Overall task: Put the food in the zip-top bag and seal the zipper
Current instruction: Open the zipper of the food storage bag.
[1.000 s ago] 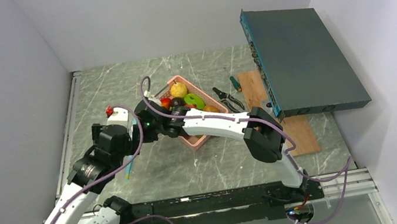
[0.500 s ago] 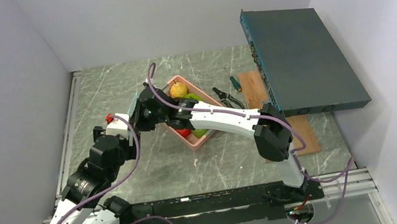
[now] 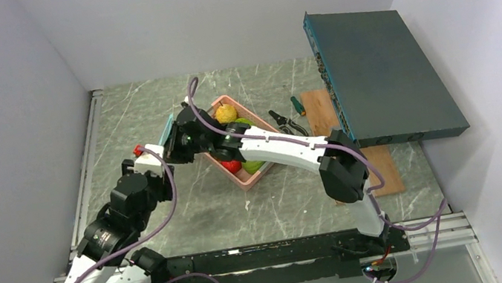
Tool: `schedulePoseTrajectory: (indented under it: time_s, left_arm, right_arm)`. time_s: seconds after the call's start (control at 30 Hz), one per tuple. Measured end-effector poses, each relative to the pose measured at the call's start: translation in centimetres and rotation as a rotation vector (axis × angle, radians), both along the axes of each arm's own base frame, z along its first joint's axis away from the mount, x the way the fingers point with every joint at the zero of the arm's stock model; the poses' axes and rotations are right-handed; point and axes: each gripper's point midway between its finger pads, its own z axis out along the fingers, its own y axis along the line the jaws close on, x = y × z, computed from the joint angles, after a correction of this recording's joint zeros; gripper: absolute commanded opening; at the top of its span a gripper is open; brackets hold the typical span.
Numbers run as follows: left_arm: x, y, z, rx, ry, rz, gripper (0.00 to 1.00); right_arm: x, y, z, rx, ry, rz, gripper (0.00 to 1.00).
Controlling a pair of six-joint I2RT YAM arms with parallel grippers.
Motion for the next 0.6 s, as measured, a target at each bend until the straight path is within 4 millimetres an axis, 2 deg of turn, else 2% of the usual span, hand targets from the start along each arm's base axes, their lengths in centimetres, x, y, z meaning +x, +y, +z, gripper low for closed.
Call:
schedulePoseTrajectory:
  time_s: [0.07,0.13,0.3,0.37,0.43,0.53,0.6]
  left_arm:
    - [0.1,0.1,-0.2,0.01,0.007,0.006,0.66]
    - [0.2,0.2,-0.4,0.022,0.015,0.013,0.69]
    - [-0.2,0.3,-0.4,0.012,0.024,0.017,0.92]
    - [-0.8,0.0,0.5,-0.023,0.008,-0.016,0.96]
    - [-1.4,-0.3,2.1,-0.07,-0.033,-0.046,0.9]
    - [-2.3,0.0,5.6,-0.142,-0.11,-0.057,0.75]
    - [-2.4,0.2,7.5,-0.168,-0.144,-0.05,0.69]
  right_arm:
    - [0.1,0.0,0.1,0.006,0.006,-0.005,0.0]
    - [0.1,0.1,0.2,0.012,0.011,-0.007,0.0]
    - [0.1,0.2,0.3,0.022,0.016,-0.004,0.0]
    - [0.0,0.2,0.2,0.022,0.017,-0.001,0.0]
    - [0.0,0.2,0.2,0.022,0.018,0.002,0.0]
    - [-0.1,0.3,0.2,0.023,0.02,0.006,0.0]
    - [-0.2,0.3,0.2,0.023,0.021,0.008,0.0]
